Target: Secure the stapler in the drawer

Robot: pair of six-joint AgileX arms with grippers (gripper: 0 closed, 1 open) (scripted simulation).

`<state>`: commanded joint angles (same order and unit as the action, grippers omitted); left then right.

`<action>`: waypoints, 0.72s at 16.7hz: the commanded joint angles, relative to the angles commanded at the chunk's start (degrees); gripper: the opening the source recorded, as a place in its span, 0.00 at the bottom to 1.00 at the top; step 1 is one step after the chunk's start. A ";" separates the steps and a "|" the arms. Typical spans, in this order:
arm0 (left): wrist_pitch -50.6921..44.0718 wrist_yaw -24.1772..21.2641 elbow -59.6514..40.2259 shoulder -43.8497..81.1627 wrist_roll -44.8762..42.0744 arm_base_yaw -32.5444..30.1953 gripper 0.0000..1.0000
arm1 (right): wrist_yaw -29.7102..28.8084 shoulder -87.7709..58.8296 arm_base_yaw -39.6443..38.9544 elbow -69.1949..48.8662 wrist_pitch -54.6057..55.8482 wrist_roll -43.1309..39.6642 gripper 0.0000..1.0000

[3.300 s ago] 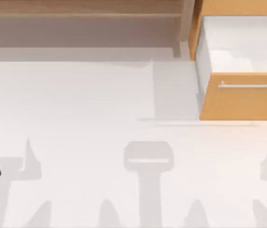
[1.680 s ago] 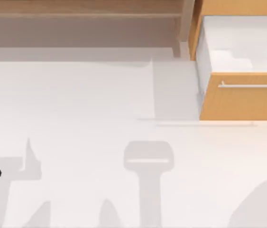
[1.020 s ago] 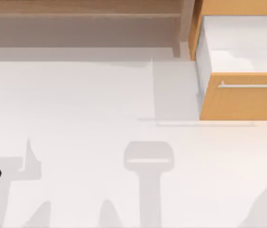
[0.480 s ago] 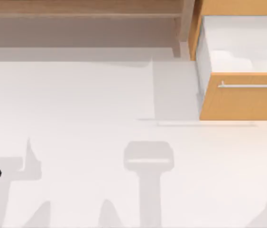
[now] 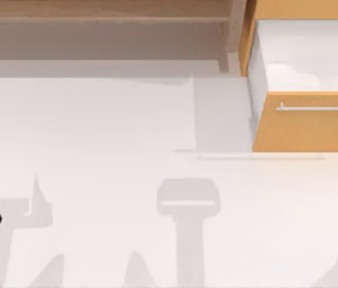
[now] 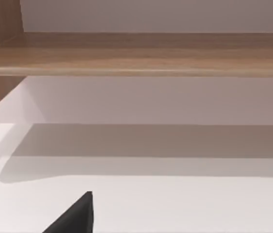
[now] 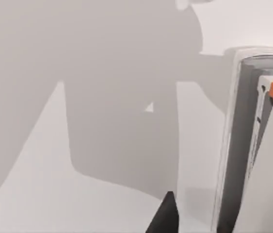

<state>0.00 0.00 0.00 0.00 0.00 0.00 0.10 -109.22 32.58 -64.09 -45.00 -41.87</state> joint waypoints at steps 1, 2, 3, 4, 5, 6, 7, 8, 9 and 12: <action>0.00 0.00 0.00 0.00 0.00 0.00 1.00 | 0.00 0.00 0.00 0.00 0.00 0.00 0.25; 0.00 0.00 0.00 0.00 0.00 0.00 1.00 | 0.00 0.00 0.00 0.00 0.00 0.00 0.17; 0.00 0.00 0.00 0.00 0.00 0.00 1.00 | 0.00 0.00 0.00 0.00 0.00 0.00 0.10; 0.00 0.00 0.00 0.00 0.00 0.00 1.00 | 0.00 0.00 0.00 0.00 0.00 0.00 0.02; 0.00 0.00 0.00 0.00 0.00 0.00 1.00 | 0.00 0.00 0.00 0.00 0.00 0.00 0.00; 0.00 0.00 0.00 0.00 0.00 0.00 1.00 | 0.00 0.00 0.00 0.00 0.00 0.00 0.00; 0.00 0.00 0.00 0.00 0.00 0.00 1.00 | 0.00 0.00 0.00 0.00 0.00 0.00 0.00; 0.00 0.00 0.00 0.00 0.00 0.00 1.00 | 0.00 0.00 0.00 0.00 0.00 0.00 0.00; 0.00 0.00 0.00 0.00 0.00 0.00 1.00 | 0.00 0.00 0.00 0.00 0.00 0.00 0.00; 0.00 0.00 0.00 0.00 0.00 0.00 1.00 | 0.00 0.00 0.00 0.00 0.00 0.00 0.00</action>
<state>0.00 0.00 0.00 0.00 0.00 0.00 0.10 -109.22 32.58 -64.09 -45.00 -41.87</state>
